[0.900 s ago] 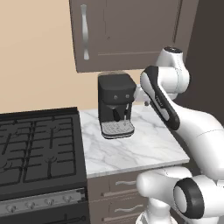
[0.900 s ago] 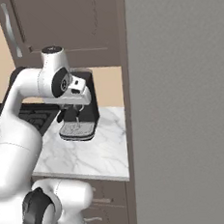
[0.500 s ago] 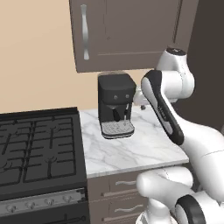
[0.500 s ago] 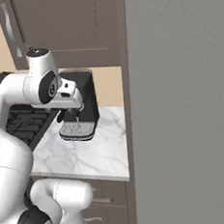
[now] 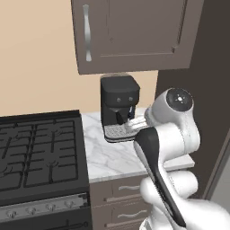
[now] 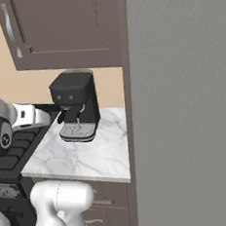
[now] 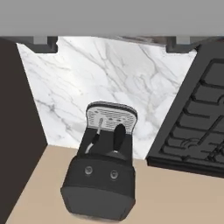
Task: Get the candle and the liquor from the cabinet and move them to the dining counter.
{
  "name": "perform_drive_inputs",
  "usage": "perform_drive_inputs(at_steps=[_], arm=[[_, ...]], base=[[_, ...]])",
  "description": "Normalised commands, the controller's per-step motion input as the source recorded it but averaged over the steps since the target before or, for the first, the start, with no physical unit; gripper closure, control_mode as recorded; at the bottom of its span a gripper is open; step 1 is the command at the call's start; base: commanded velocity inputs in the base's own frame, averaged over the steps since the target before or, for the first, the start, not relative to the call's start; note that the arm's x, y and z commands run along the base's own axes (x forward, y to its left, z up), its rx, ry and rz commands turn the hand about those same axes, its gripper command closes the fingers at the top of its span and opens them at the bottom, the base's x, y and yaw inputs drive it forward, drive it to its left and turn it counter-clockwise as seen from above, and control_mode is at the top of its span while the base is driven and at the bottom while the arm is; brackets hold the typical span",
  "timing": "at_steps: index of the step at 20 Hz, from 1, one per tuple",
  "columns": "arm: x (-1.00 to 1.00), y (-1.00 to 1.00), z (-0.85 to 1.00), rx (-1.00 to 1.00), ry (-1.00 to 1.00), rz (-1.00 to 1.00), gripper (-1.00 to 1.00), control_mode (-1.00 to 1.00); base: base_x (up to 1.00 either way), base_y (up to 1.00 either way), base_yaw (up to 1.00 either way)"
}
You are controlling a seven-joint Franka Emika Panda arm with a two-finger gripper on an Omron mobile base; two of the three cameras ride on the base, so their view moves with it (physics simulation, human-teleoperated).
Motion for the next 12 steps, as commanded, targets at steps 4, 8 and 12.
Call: perform_drive_inputs(at_steps=[4,8,12], arm=[[-0.31,0.43,0.17,-0.03,-0.35,0.03,-1.0,-1.0],[0.13,0.58,0.28,0.0,-0.22,0.0,-1.0,-1.0],[0.25,0.48,0.5,0.0,-0.16,0.0,-1.0,-1.0]], base=[[0.0,0.0,0.0],[0.0,0.0,0.0],[0.0,0.0,0.0]])
